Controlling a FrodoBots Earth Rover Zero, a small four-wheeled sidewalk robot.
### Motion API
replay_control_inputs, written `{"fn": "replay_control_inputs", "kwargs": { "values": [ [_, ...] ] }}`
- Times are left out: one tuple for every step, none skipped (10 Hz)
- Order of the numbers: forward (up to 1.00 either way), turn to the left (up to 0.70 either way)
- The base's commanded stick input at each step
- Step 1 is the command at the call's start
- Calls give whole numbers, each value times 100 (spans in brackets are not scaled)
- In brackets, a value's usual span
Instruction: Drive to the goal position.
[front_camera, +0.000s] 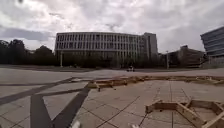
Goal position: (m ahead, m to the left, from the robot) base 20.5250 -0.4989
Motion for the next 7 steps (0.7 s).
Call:
{"fn": "replay_control_inputs", "kwargs": {
  "values": [
    [7, 1],
    [7, 1],
    [6, 0],
    [6, 0],
    [6, 0],
    [6, 0],
    [6, 1]
  ]
}}
